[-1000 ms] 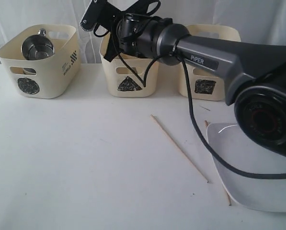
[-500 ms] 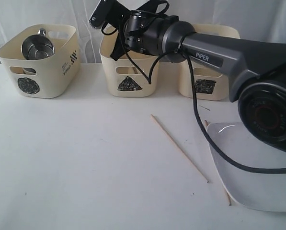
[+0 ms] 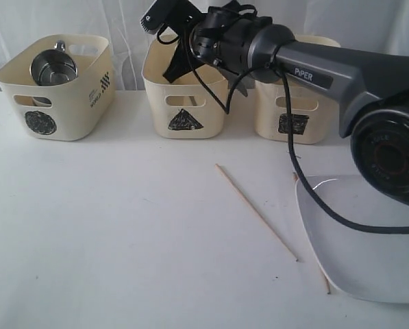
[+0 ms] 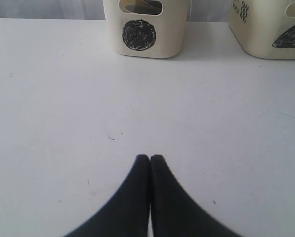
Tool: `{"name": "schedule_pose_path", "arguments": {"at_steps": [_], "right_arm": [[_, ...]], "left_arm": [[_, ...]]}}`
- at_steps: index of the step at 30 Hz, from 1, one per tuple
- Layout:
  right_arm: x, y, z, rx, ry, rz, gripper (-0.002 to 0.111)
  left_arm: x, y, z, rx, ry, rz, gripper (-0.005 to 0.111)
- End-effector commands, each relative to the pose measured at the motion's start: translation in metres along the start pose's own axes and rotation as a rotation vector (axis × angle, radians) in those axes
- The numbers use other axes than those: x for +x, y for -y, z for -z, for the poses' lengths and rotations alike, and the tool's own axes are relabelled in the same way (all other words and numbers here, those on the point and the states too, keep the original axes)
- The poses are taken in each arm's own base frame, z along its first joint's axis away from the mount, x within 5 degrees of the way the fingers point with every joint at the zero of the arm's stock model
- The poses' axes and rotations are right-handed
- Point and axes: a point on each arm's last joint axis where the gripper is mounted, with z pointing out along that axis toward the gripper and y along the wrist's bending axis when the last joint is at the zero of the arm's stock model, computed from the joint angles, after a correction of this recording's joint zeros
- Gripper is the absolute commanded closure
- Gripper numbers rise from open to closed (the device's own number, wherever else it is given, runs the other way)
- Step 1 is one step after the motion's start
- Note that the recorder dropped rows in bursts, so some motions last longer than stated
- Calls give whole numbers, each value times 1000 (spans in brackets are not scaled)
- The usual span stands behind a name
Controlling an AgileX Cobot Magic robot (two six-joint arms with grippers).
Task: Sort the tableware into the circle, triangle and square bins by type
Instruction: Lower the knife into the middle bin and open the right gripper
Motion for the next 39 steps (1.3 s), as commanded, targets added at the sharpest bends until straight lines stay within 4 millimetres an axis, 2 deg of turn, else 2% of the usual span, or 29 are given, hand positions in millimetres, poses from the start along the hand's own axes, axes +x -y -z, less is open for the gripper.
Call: {"name": "schedule_pose_path", "arguments": {"at_steps": [1, 7, 11, 17, 23, 27, 32, 39], "right_arm": [[-9, 14, 8, 6, 28, -33, 108], [-13, 19, 20, -15, 31, -9, 108], [-2, 21, 22, -24, 0, 11, 108], [9, 35, 26, -20, -4, 5, 108], [16, 53, 20, 5, 13, -16, 108], [8, 59, 15, 11, 61, -67, 108], [-3, 59, 4, 2, 138, -144, 108], [-8, 52, -12, -22, 238, -236, 108]], "left_arm": [[1, 0, 0, 0, 2, 11, 107], [1, 0, 0, 0, 2, 11, 107], [1, 0, 0, 0, 2, 11, 107], [1, 0, 0, 0, 2, 11, 107], [1, 0, 0, 0, 2, 11, 107], [1, 0, 0, 0, 2, 11, 107], [1, 0, 0, 0, 2, 11, 107], [1, 0, 0, 0, 2, 11, 107]]}}
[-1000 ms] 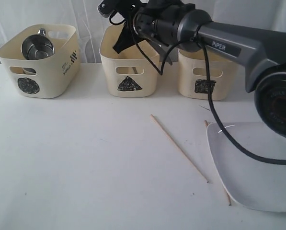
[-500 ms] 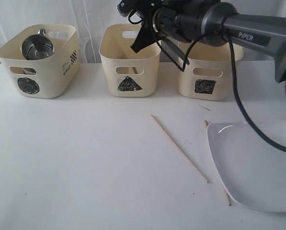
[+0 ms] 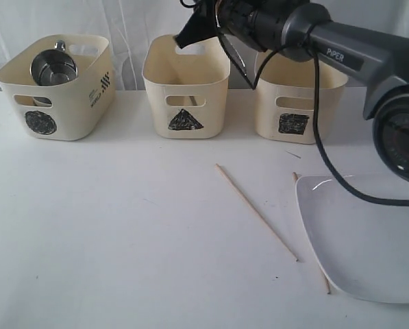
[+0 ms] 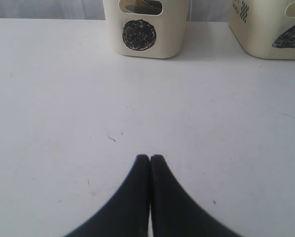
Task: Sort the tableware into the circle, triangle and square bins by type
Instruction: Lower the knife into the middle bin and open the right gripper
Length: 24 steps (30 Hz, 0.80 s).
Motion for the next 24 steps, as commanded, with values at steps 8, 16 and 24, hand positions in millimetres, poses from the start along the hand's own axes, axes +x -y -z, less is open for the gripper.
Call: {"name": "schedule_pose_path", "arguments": {"at_steps": [8, 16, 24], "right_arm": [[-10, 1, -11, -72, 226, -174, 108], [5, -3, -19, -66, 148, -282, 100], [14, 7, -17, 4, 36, -274, 89]], "left_arm": [[1, 0, 0, 0, 2, 11, 107], [1, 0, 0, 0, 2, 11, 107], [1, 0, 0, 0, 2, 11, 107]]}}
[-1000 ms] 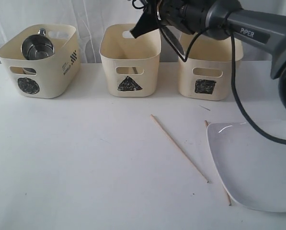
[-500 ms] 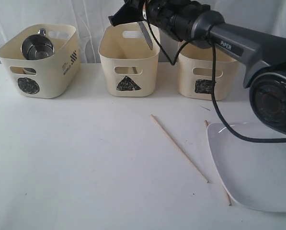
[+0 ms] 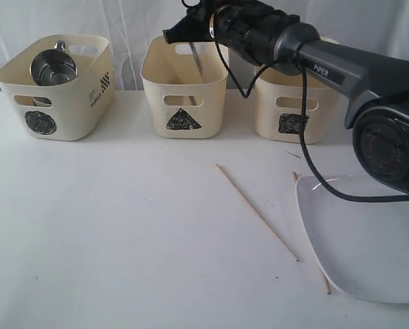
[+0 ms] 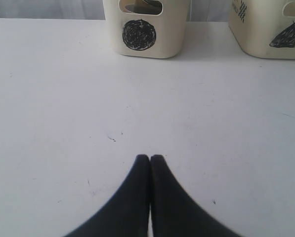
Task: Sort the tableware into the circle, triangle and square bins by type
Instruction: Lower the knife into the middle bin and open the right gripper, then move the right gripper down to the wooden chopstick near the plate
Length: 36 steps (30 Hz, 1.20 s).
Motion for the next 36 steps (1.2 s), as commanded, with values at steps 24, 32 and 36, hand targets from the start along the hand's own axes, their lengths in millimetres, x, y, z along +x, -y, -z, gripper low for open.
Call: {"name": "schedule_pose_path", "arguments": {"at_steps": [24, 32, 36], "right_arm": [[14, 24, 141, 134, -776, 198, 101], [31, -28, 177, 50, -1074, 247, 101], [44, -51, 182, -65, -1103, 255, 100]], "left_arm": [[1, 0, 0, 0, 2, 11, 107], [1, 0, 0, 0, 2, 11, 107], [1, 0, 0, 0, 2, 11, 107]]}}
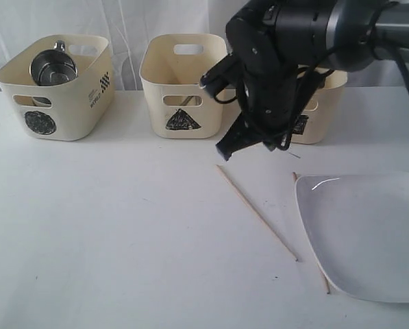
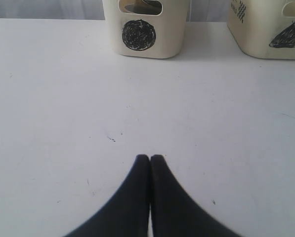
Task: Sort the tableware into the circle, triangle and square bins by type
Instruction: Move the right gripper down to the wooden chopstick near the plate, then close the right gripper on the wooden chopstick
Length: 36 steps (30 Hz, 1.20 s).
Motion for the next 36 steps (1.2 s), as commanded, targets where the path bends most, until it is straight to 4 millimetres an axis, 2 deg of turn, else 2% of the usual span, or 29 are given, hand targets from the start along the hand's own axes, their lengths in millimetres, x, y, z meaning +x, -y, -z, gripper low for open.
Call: {"name": "schedule_pose_path", "arguments": {"at_steps": [1, 3, 6, 8, 10, 13, 18, 29, 36], "right_arm": [[8, -24, -3, -86, -10, 93, 99], [9, -30, -6, -116, 4, 107, 93], [10, -36, -10, -164, 21, 116, 77], [10, -32, -12, -180, 28, 95, 68], [10, -22, -18, -199, 14, 34, 65], [13, -6, -30, -239, -35, -149, 65], [17, 9, -44, -252, -79, -216, 65], [18, -4, -83, -300, -139, -45, 65], [10, -7, -89, -330, -102, -13, 65]], "left_arm": [[1, 0, 0, 0, 2, 11, 107], [1, 0, 0, 0, 2, 11, 107], [1, 0, 0, 0, 2, 11, 107], [1, 0, 0, 0, 2, 11, 107], [1, 0, 0, 0, 2, 11, 107], [1, 0, 0, 0, 2, 11, 107], [1, 0, 0, 0, 2, 11, 107], [1, 0, 0, 0, 2, 11, 107], [1, 0, 0, 0, 2, 11, 107]]}}
